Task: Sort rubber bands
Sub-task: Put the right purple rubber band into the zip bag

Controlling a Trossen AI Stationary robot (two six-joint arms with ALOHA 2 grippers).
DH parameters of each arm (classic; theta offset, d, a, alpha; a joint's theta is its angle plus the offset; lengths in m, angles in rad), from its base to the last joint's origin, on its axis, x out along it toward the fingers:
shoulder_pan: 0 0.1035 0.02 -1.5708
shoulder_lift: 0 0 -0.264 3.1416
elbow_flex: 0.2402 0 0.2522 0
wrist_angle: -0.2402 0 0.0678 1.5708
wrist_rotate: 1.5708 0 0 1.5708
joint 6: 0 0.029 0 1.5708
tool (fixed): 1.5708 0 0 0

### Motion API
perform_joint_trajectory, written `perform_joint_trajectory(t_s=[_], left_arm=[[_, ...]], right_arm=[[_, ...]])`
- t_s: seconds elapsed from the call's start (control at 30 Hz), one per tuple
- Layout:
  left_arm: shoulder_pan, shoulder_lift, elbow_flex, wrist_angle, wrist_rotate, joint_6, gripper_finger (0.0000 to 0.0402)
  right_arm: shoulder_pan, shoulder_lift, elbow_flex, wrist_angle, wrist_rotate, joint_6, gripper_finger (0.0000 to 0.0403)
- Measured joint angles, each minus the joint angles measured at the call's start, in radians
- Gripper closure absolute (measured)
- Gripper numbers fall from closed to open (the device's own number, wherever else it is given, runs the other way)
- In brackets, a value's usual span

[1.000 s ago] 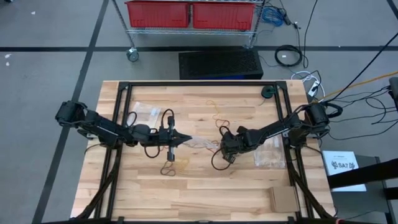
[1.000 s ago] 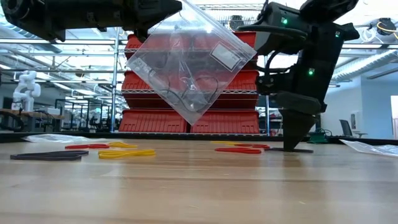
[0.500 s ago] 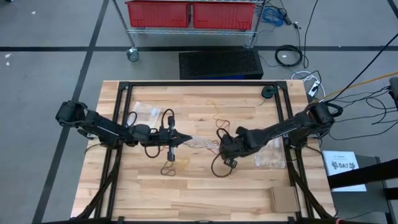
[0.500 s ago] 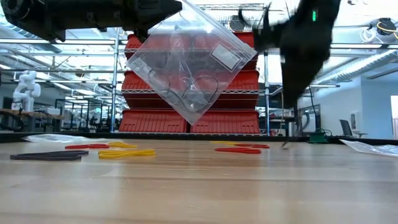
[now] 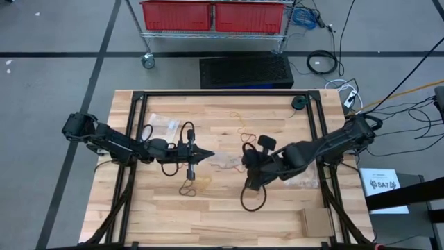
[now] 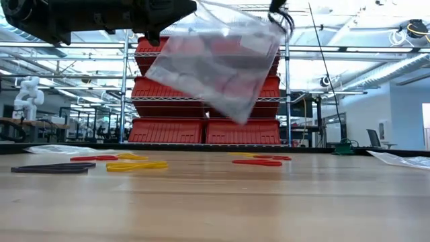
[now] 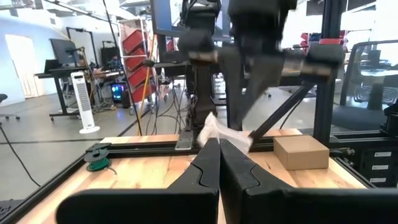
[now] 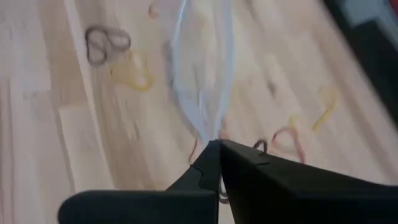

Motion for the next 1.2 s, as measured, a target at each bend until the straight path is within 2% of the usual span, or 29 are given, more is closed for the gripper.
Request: perform_joint_trajectory(t_s=[0.3, 0.5, 0.63, 1.2], left_arm=[[0.0, 0.0, 0.0, -0.001, 0.0, 0.0, 0.0401], [0.0, 0.0, 0.0, -0.002, 0.0, 0.0, 0.0401], [0.0, 0.0, 0.0, -0.002, 0.0, 0.0, 0.0401], [0.0, 0.0, 0.0, -0.002, 0.0, 0.0, 0.0401]], right_arm=[[0.004, 0.0, 0.141, -0.011, 0.04, -0.094, 0.0403], [0.003, -0.002, 0.175, -0.155, 0.044, -0.047, 0.0403], [0.004, -0.002, 0.175, -0.173, 0.046, -0.025, 0.0403], [0.006, -0.002, 0.176, 0.132, 0.075, -0.209, 0.0403]])
